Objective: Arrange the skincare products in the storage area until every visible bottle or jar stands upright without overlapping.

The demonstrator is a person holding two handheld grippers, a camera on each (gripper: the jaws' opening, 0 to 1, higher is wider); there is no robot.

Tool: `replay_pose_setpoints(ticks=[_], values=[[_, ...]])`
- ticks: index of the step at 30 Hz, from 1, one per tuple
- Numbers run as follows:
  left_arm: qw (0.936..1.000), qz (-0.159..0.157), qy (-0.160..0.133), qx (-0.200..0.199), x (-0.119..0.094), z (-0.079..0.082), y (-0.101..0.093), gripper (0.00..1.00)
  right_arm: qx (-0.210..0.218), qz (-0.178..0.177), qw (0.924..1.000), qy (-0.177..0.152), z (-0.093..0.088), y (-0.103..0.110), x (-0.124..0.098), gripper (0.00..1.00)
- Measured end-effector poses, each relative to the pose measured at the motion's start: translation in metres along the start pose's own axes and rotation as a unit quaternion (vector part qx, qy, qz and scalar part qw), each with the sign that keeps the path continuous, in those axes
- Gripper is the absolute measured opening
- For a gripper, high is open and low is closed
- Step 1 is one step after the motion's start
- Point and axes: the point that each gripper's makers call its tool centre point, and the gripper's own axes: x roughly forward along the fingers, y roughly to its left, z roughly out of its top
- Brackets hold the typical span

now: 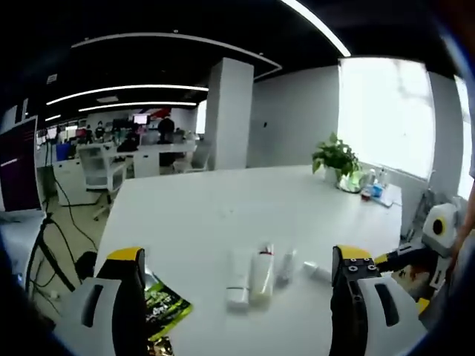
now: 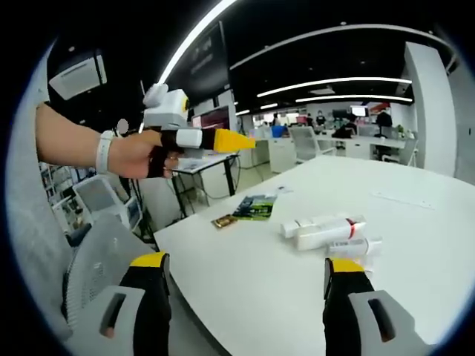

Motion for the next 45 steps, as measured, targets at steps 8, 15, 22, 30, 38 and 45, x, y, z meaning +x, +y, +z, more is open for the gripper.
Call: replay_pose_setpoints(ticks=[8,15,22,30,38,45], values=[[0.9996,-0.022,0.018,0.0,0.043,-0.002,0.0,0.99,0.008,-0.002,1.0,0.001,-0.001,-0.003,0.0,0.81],[0.9977,-0.031,0.059,-0.013,0.077,-0.019,0.007,0.99,0.01,0.0,0.9999,0.006,-0.003,-0.002,0.0,0.77],[0.9922,-0.05,0.113,0.018,0.11,-0.043,0.01,0.85,0.016,-0.002,0.9998,0.013,-0.006,-0.004,0.0,0.72],[0.9822,-0.043,0.181,0.027,0.142,-0.077,0.02,0.82,0.019,-0.008,0.9996,0.019,-0.009,-0.008,0.0,0.7],[0.973,-0.051,0.221,0.041,0.158,-0.1,0.023,0.78,0.017,-0.017,0.9994,0.026,-0.012,-0.012,0.0,0.67],[0.9627,-0.053,0.262,0.044,0.166,-0.121,0.029,0.69,0.017,-0.017,0.9992,0.032,-0.014,-0.012,0.001,0.66]])
